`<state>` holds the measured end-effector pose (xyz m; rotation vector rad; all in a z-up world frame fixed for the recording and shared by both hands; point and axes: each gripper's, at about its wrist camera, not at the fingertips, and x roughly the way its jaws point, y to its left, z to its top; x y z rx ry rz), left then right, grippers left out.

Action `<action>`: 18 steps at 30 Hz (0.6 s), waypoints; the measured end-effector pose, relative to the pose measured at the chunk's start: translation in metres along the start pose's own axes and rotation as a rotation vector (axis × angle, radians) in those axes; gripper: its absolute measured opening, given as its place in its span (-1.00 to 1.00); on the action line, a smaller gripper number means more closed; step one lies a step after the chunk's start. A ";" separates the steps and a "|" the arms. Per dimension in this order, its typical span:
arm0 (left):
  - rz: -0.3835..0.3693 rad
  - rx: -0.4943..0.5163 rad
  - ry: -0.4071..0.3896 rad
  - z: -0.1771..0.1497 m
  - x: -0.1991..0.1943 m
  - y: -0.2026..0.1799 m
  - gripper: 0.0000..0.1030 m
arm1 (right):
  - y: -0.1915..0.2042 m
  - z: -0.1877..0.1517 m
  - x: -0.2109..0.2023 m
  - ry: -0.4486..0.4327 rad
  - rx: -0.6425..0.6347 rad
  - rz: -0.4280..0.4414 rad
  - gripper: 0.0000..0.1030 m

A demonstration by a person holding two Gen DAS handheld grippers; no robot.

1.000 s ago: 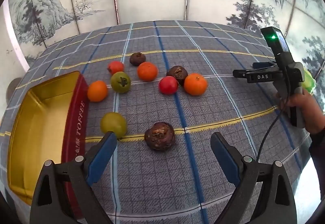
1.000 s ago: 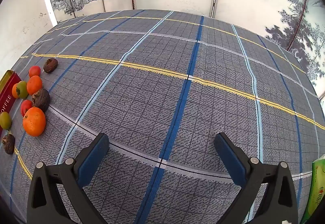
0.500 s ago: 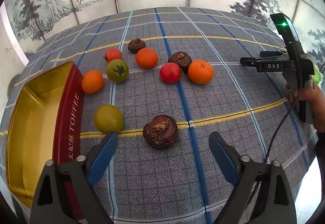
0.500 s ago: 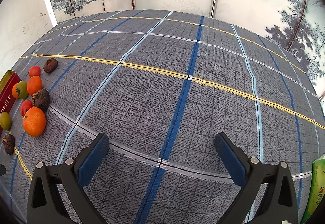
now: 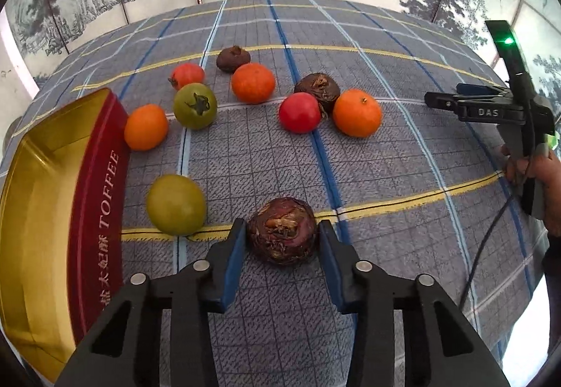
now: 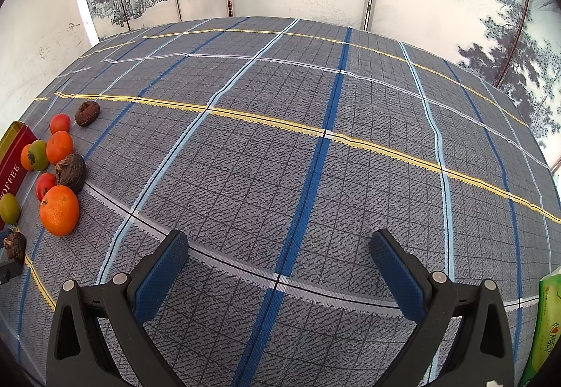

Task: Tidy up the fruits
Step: 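Carry the brown fruit into the tin and open the left gripper while the right gripper grasps a mandarin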

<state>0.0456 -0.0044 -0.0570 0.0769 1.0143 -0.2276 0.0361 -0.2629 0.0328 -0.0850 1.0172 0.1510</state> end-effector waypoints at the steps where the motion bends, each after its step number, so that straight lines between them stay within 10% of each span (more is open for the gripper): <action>1: -0.009 0.008 -0.008 0.000 0.001 -0.001 -0.22 | 0.000 0.000 0.000 0.000 0.000 0.000 0.99; 18: 0.025 -0.123 -0.135 -0.017 -0.100 0.053 -0.23 | 0.000 0.000 0.001 0.000 0.000 -0.001 0.99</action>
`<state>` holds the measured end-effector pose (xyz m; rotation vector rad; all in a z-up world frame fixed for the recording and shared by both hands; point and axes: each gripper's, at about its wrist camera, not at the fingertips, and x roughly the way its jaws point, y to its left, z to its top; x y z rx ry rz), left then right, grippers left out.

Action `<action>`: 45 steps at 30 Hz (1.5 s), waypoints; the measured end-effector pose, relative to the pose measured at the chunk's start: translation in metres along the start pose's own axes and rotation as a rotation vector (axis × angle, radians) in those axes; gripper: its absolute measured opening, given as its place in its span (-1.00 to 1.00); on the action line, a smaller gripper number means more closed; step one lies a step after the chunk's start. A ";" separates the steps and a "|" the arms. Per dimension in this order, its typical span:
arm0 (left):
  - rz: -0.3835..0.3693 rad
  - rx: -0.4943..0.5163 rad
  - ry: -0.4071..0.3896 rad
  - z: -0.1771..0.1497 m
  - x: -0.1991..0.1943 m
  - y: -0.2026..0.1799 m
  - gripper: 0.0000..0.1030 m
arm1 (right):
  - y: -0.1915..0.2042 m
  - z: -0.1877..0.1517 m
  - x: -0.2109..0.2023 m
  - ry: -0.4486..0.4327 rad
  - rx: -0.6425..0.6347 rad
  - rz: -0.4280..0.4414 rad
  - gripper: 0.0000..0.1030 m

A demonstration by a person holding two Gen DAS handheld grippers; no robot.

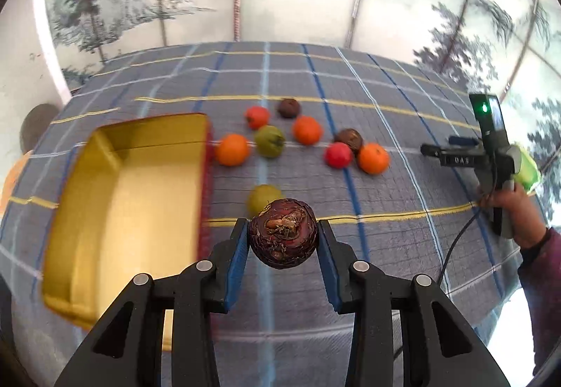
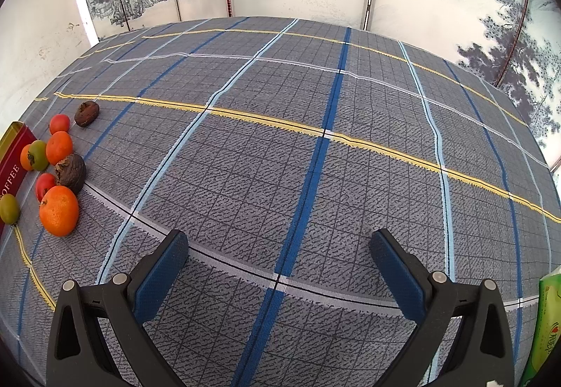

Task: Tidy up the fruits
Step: 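Carry the brown fruit into the tin and open the left gripper while the right gripper grasps a mandarin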

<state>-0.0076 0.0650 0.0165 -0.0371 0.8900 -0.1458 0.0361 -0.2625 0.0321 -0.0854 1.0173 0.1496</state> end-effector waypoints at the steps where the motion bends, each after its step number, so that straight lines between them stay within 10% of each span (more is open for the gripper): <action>1: 0.009 -0.011 -0.008 0.000 -0.007 0.008 -0.23 | 0.000 0.000 0.000 0.000 0.000 -0.001 0.99; 13: 0.037 -0.115 -0.029 -0.004 -0.027 0.063 -0.23 | -0.004 -0.012 -0.009 -0.006 0.046 -0.005 0.99; 15: 0.041 -0.112 -0.032 -0.005 -0.027 0.066 -0.23 | -0.001 -0.021 -0.027 -0.076 0.067 0.066 0.67; 21: 0.033 -0.118 -0.022 -0.004 -0.022 0.071 -0.23 | 0.066 -0.024 -0.067 -0.170 -0.110 0.255 0.55; 29: 0.037 -0.111 -0.023 0.002 -0.022 0.082 -0.23 | 0.133 -0.005 -0.041 -0.118 -0.275 0.250 0.55; 40: 0.145 -0.007 0.005 0.024 0.004 0.109 -0.23 | 0.148 -0.006 -0.015 -0.040 -0.278 0.288 -0.24; 45: 0.195 0.018 0.030 0.035 0.028 0.132 -0.23 | 0.141 -0.016 -0.031 -0.053 -0.233 0.277 -0.28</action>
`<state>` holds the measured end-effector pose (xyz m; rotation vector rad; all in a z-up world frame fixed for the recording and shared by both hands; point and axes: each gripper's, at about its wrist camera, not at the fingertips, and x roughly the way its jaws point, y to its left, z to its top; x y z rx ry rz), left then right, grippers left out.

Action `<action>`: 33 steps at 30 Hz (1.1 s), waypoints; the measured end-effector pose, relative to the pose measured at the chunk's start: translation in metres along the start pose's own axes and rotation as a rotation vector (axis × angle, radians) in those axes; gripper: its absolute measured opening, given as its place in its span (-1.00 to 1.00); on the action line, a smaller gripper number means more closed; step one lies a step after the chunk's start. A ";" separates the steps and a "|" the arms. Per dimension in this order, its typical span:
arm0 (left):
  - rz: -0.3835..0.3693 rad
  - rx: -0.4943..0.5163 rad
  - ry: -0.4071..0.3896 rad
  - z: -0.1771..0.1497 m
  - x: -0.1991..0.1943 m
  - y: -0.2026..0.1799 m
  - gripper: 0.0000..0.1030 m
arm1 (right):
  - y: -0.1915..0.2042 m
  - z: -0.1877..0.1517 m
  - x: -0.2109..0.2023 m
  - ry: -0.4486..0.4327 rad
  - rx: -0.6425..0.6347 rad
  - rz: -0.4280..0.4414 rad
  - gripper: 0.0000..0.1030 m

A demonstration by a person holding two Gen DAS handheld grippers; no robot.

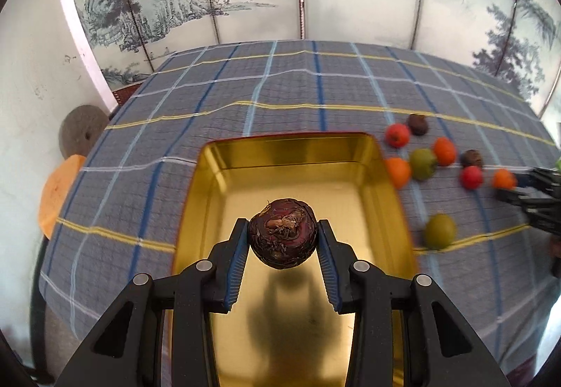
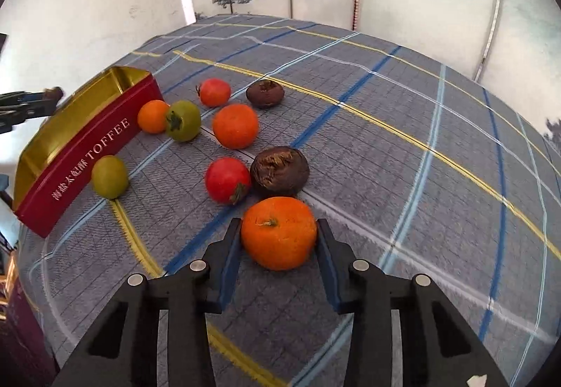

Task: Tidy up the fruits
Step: 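Carry the brown fruit into the tin and open the left gripper while the right gripper grasps a mandarin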

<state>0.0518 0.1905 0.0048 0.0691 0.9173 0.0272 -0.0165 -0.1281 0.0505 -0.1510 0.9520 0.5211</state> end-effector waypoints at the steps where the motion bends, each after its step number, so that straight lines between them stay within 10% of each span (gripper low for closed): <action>1: 0.014 0.009 0.011 0.002 0.007 0.003 -0.23 | -0.001 -0.002 -0.005 -0.006 0.012 0.001 -0.28; 15: 0.109 0.051 0.058 0.019 0.050 0.028 -0.22 | 0.007 -0.025 -0.092 -0.132 0.118 0.025 -0.28; 33: 0.078 0.017 0.068 0.019 0.051 0.041 -0.15 | 0.070 0.003 -0.099 -0.159 0.017 0.123 -0.28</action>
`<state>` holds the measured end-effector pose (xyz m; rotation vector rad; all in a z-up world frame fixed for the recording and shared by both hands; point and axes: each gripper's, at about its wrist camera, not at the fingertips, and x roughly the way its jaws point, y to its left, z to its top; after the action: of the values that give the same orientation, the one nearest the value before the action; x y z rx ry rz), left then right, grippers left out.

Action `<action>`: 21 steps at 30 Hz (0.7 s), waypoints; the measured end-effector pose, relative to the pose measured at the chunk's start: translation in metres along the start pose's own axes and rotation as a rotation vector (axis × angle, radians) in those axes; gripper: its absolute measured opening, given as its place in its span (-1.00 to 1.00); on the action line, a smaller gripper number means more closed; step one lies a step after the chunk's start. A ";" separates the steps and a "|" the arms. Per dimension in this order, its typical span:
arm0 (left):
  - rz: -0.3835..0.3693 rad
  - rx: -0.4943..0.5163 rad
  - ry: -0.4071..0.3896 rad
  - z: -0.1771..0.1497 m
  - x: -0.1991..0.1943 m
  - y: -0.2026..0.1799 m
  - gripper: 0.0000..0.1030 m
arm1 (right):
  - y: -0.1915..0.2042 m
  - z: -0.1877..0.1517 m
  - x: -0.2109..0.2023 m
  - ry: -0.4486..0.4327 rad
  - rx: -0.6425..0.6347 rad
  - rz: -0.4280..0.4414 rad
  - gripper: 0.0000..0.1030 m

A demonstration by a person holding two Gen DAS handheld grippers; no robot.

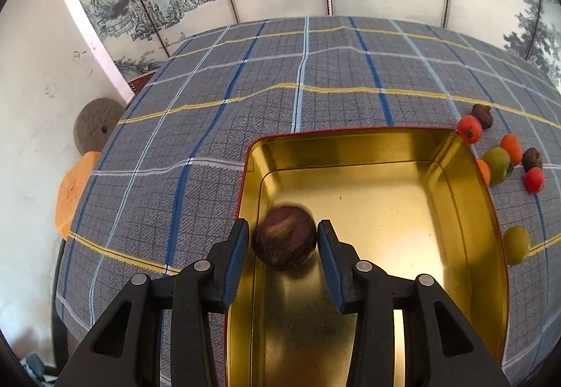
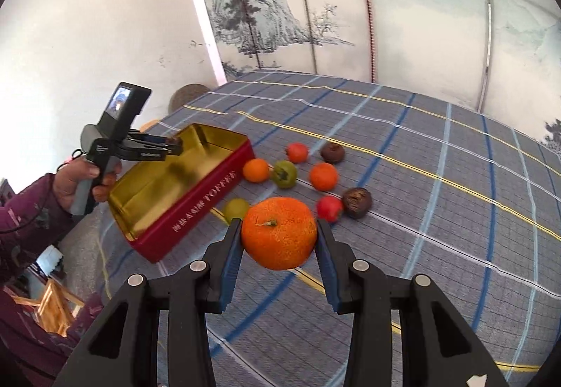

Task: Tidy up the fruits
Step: 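Carry the brown fruit into the tin and open the left gripper while the right gripper grasps a mandarin, then lower the mandarin into the tin and open the right gripper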

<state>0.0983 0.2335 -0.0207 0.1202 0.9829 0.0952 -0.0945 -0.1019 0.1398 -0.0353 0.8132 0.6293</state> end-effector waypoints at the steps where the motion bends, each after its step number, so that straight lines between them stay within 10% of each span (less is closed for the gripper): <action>1: -0.006 -0.002 -0.004 0.000 -0.001 0.000 -0.14 | 0.003 0.002 0.002 0.002 -0.006 0.007 -0.28; 10: 0.019 -0.016 -0.084 -0.007 -0.024 0.004 0.07 | 0.034 0.029 0.031 0.010 -0.050 0.115 -0.28; 21: -0.016 -0.267 -0.138 -0.059 -0.080 0.045 0.36 | 0.080 0.085 0.134 0.085 -0.074 0.283 -0.27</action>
<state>0.0036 0.2709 0.0190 -0.1254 0.8251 0.1998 -0.0112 0.0546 0.1233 -0.0137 0.8846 0.9303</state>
